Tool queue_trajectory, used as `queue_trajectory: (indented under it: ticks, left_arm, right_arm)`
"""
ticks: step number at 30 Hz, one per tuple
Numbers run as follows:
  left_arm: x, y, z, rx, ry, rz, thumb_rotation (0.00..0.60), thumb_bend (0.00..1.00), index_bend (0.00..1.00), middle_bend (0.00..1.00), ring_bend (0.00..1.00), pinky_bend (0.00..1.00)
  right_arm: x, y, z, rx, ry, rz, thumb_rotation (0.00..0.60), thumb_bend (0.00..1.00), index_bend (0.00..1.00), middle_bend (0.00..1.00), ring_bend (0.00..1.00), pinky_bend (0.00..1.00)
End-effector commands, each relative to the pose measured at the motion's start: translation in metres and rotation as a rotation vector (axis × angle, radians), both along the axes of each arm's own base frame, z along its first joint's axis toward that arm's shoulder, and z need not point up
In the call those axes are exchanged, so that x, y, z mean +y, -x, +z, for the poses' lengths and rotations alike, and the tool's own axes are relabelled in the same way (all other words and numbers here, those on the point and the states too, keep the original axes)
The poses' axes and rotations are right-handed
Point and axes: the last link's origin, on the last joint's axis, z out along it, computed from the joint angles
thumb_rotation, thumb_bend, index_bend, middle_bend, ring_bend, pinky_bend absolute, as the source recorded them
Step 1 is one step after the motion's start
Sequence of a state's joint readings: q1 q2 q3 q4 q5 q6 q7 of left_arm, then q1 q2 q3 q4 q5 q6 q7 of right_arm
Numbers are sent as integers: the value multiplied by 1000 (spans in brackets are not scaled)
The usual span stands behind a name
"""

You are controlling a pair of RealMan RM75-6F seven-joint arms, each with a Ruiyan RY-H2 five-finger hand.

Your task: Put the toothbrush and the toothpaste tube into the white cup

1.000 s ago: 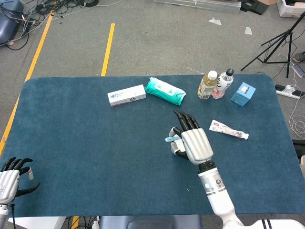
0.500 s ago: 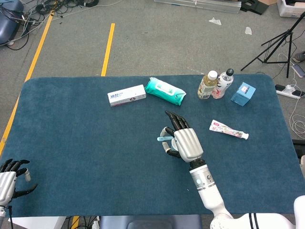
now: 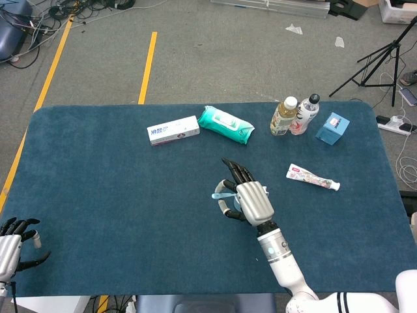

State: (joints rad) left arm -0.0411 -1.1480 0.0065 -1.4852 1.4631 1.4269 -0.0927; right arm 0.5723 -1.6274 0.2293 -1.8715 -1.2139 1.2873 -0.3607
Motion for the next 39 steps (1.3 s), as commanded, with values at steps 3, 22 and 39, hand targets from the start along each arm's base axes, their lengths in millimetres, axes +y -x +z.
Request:
queue_trajectory:
  ticks: [3, 22, 39]
  left_arm:
    - [0, 0, 0, 1, 2, 1, 600, 150, 635, 268, 209, 112]
    - [-1, 1, -1, 4, 5, 8, 600, 150, 635, 268, 209, 112]
    - [1, -1, -3, 12, 8, 3, 600, 150, 635, 268, 209, 112]
  right_arm:
    - [1, 7, -3, -1, -10, -15, 600, 366, 605, 52, 0, 113]
    - [3, 28, -1, -23, -33, -49, 600, 231, 198, 47, 0, 112]
    - [-5, 93, 87, 232, 218, -329, 600, 212, 214, 25, 0, 112]
